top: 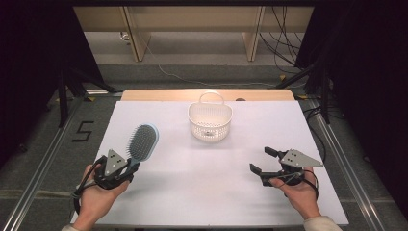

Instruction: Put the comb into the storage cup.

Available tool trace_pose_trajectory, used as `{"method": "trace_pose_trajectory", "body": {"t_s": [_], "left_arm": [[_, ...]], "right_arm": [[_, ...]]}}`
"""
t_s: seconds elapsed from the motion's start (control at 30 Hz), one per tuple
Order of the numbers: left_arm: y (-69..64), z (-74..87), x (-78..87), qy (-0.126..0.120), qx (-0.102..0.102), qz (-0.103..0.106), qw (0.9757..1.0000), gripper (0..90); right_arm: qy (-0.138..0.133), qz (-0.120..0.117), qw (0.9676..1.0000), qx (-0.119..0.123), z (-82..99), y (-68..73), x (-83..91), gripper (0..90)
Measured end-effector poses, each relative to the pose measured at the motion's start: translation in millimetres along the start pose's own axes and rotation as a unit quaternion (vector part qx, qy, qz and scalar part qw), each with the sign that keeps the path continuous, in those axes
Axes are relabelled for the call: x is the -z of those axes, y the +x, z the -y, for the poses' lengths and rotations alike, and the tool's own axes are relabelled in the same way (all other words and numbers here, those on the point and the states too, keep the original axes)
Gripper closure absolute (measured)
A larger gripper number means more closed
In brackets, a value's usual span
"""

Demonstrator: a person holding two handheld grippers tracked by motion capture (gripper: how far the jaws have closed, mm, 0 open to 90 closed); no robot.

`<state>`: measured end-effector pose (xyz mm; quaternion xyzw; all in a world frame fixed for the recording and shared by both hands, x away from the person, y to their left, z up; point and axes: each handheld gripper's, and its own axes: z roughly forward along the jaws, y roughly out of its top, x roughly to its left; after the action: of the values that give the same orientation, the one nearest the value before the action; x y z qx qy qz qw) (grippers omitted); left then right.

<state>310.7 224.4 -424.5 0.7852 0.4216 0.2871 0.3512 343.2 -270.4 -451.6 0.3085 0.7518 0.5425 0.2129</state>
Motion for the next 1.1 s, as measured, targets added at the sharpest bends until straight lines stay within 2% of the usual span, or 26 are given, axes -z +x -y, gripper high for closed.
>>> {"method": "trace_pose_trajectory", "body": {"t_s": [0.67, 1.1], "left_arm": [[-2.2, -10.1, -6.7, -0.033, 0.007, 0.002, 0.9994, 70.1], [-4.5, -16.4, -10.7, -0.043, 0.006, 0.006, 0.999, 70.1]], "right_arm": [[-0.002, 0.0, 1.0, -0.002, 0.5, 0.1, 1.8, 16.7], [-0.003, 0.003, 1.0, -0.002, 1.2, -0.3, 3.8, 16.6]]}}
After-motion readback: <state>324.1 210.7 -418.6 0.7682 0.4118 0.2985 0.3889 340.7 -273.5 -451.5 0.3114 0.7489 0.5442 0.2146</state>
